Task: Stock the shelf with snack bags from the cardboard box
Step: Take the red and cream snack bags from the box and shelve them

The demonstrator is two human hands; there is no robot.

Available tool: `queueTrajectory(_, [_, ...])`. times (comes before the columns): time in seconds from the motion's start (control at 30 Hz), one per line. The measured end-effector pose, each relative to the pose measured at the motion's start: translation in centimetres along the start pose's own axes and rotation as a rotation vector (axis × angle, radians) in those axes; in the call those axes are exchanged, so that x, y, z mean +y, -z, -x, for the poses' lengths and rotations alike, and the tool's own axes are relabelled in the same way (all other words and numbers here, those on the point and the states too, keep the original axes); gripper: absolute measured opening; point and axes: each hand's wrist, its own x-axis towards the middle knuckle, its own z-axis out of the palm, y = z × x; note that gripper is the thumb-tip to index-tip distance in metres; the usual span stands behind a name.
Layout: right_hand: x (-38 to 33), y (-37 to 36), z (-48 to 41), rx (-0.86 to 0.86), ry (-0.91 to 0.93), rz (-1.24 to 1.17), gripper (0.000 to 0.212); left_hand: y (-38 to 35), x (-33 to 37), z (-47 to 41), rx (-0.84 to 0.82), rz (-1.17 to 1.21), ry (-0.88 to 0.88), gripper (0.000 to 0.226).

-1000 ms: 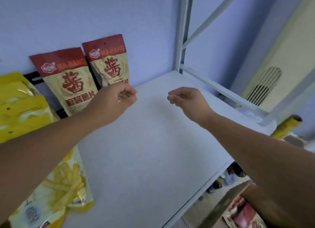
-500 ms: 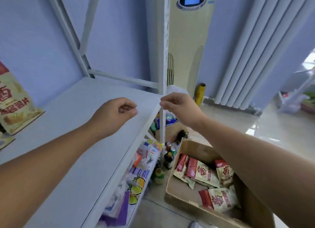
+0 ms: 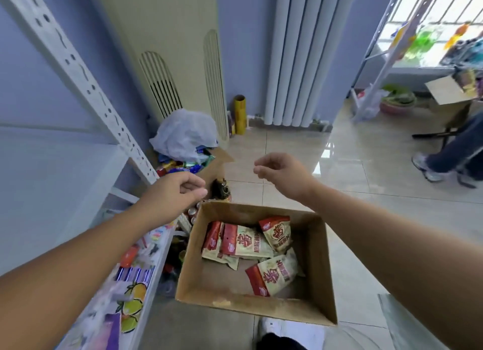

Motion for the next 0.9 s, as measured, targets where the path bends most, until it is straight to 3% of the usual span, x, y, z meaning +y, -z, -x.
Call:
queueTrajectory(0.23, [9.5,1.7,-1.5,0.047,-0.253,-0.141,0.015,-8.0,-2.0,-3.9,-0.124,0.012,0.127,0.013])
queueTrajectory(0.47, [19.2,-0.8,-1.8,0.080,-0.476,-0.150,0.014,-14.4,-9.4,-7.1,-0.249,0.005,0.243,0.015])
queueTrajectory(0.67, [26.2,-2.8,-3.2,0.129,-0.587,-0.139,0.007,-19.2,-15.1,-10.2,-0.298,0.016,0.336,0.018])
queueTrajectory(0.8, [30.4,-4.5,-4.7,0.141,-0.622,-0.162,0.020,-22.6,-18.3,-11.9,-0.305,0.018,0.381,0.022])
queueTrajectory(0.9, [32.6,-5.9,-5.8,0.147,-0.650,-0.173,0.006,-24.9,-20.8,-12.7,-0.308,0.013,0.417,0.027])
